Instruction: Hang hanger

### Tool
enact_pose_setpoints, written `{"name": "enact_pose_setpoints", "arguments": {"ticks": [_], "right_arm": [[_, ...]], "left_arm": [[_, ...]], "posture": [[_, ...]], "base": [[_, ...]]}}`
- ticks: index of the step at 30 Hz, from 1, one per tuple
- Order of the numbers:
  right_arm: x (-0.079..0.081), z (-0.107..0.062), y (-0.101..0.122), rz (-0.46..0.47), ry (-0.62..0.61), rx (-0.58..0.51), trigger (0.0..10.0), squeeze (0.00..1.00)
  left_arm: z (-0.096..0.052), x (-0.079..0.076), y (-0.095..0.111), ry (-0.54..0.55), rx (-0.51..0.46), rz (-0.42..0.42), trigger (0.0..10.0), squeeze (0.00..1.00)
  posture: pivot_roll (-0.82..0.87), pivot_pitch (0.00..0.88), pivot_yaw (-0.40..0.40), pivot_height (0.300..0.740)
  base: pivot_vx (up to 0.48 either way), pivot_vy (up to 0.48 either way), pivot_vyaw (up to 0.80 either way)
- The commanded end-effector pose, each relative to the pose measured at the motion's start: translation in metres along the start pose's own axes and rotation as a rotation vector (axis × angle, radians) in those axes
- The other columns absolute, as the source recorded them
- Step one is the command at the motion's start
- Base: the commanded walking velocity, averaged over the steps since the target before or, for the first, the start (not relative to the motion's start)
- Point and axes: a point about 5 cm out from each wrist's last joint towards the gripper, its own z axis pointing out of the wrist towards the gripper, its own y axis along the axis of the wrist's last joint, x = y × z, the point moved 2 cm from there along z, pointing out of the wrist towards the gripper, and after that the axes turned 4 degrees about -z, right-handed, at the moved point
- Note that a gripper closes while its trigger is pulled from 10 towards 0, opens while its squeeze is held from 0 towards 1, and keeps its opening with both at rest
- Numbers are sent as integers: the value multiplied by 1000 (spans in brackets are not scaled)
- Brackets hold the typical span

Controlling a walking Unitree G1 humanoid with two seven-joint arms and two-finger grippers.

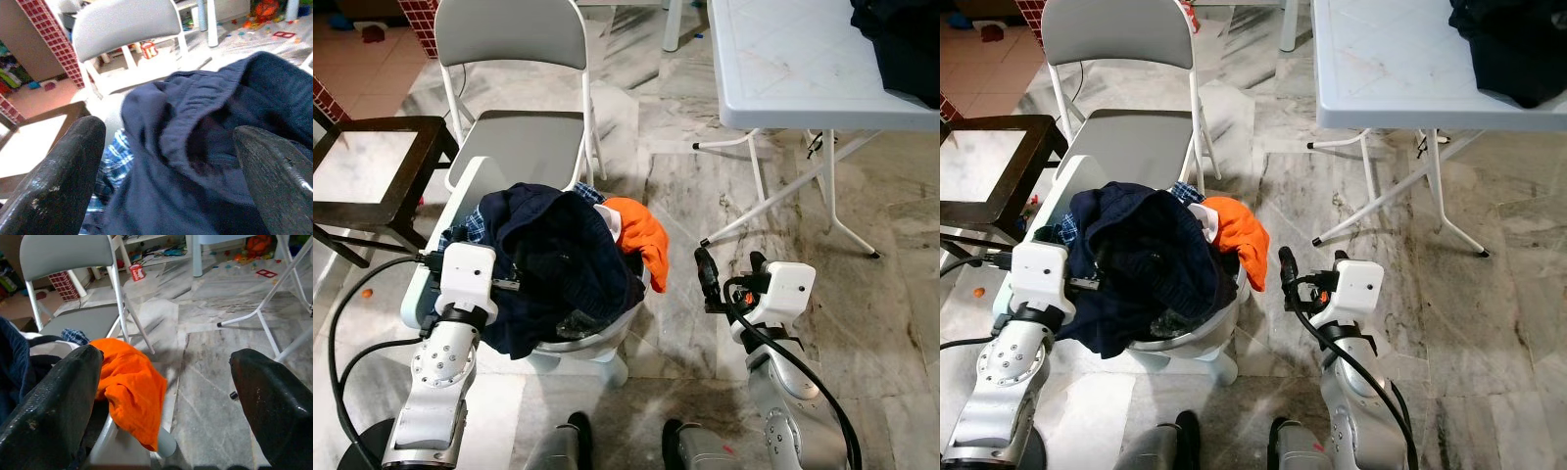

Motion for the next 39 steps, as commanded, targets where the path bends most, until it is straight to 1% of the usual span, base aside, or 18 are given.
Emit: {"name": "enact_pose_setpoints", "arguments": {"ticks": [1,2,4,5,6,7,9,12,14,16,19,24,25,26,29,34,36,39], "right_arm": [[5,-2,-2,11,26,10,10000,0],[5,-2,-2,11,26,10,10000,0],[7,0,-1,12,40,10,10000,0],[8,1,0,11,52,9,10000,0],[8,1,0,11,52,9,10000,0],[10,2,0,9,66,9,10000,0],[11,2,1,10,71,7,10000,0],[9,5,4,11,52,-24,10000,0],[6,9,5,9,37,-41,10000,0],[5,13,6,7,31,-47,10000,0],[5,15,7,5,31,-51,10000,0],[5,21,10,-2,31,-69,10000,0],[5,22,10,-2,31,-70,10000,0],[6,21,9,-1,30,-72,10000,0],[7,20,7,-3,30,-70,10000,0],[10,19,5,-2,40,-62,10000,0],[14,16,3,10,94,-44,10000,0],[23,12,-3,57,200,5,10000,0]], "left_arm": [[0,7,7,20,-29,35,10000,0],[0,7,7,20,-29,35,10000,0],[4,6,9,-8,-38,36,10000,0],[8,5,9,-32,-39,51,10000,0],[8,5,9,-32,-39,51,10000,0],[16,4,9,-59,-25,45,10000,0],[23,2,5,-88,2,50,10000,0],[32,5,6,-80,-5,53,10000,0],[38,7,4,-72,11,48,10000,0],[43,8,2,-71,23,43,10000,0],[45,9,1,-72,26,47,10000,0],[56,10,-2,-98,42,46,10000,0],[57,10,-2,-107,43,44,7843,0],[59,9,-3,-116,42,33,0,0],[61,5,-5,-163,63,28,0,0],[62,2,-10,-197,82,22,0,0],[61,3,-13,-209,108,22,0,0],[58,5,-16,-218,129,28,0,0]], "posture": [[-27,267,26,740],[-27,267,26,740],[-25,266,23,740],[-26,265,23,740],[-26,265,23,740],[-25,265,23,740],[-24,258,25,740],[-23,235,35,740],[-18,199,49,740],[-17,182,54,740],[-16,175,57,740],[-17,159,65,740],[-17,159,65,740],[-18,158,67,740],[-24,156,70,740],[-33,163,73,740],[-36,170,75,740],[-37,179,72,740]], "base": [[0,0,0],[0,0,0],[0,0,0],[0,0,0],[0,0,0],[0,0,0],[0,0,0],[0,0,0],[0,0,0],[0,0,0],[0,0,0],[0,0,0],[0,0,0],[0,0,0],[0,0,0],[0,0,0],[0,0,0],[0,0,0]]}}
